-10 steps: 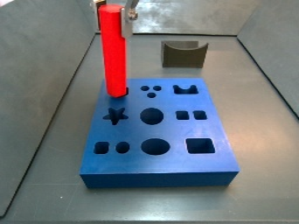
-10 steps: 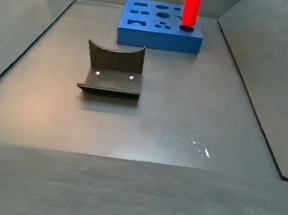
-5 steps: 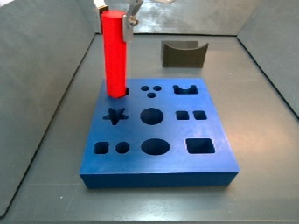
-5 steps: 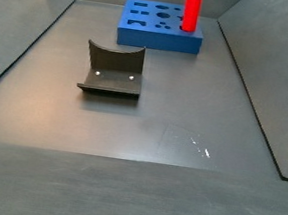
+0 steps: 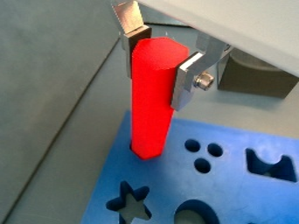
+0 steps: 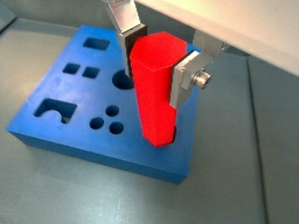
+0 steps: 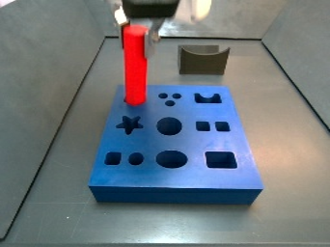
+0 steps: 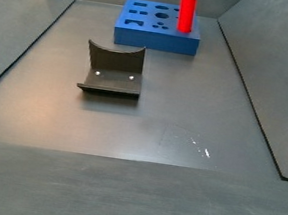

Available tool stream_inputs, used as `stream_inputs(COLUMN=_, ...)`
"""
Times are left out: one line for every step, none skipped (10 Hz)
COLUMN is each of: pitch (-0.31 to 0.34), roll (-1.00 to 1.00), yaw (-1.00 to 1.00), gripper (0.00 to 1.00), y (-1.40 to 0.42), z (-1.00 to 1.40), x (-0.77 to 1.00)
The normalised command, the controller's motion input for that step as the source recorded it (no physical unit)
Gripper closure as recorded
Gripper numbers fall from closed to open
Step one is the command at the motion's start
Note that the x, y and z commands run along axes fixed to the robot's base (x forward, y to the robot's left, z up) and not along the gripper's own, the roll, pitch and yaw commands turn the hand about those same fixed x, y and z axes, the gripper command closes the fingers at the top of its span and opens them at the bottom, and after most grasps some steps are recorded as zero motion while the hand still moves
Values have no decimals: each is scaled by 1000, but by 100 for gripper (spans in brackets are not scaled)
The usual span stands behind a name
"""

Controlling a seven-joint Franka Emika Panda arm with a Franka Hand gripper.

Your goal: Insert the hexagon object.

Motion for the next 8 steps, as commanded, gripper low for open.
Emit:
stream_inputs(pitch=-323, roll=130, yaw=-86, gripper=100, y=0, z=-491, x=-11)
stream_inputs(pitch=-377, roll=103, yaw=-111, gripper=100, y=-29, z=-406, x=-83)
stream_inputs(pitch=-381, roll=106, yaw=-100, gripper=100, y=-11, z=-397, x=-103)
stream_inputs(pitch=-364, roll=140, yaw=-94, gripper=100, y=0, z=-420, x=-140)
stream_inputs(pitch=-356, roll=134, yaw=-60, gripper=100, y=0, z=-463, x=-206)
stream_inputs(pitch=-390, roll=76, yaw=-11, gripper=100, y=0, z=-429, x=-189)
stream_inputs(pitch=-241, roll=-39, yaw=0, gripper=100, y=29, z=-140, x=-86)
stream_inputs(pitch=0, roll=0, yaw=0, gripper=100, y=0, z=0, x=0)
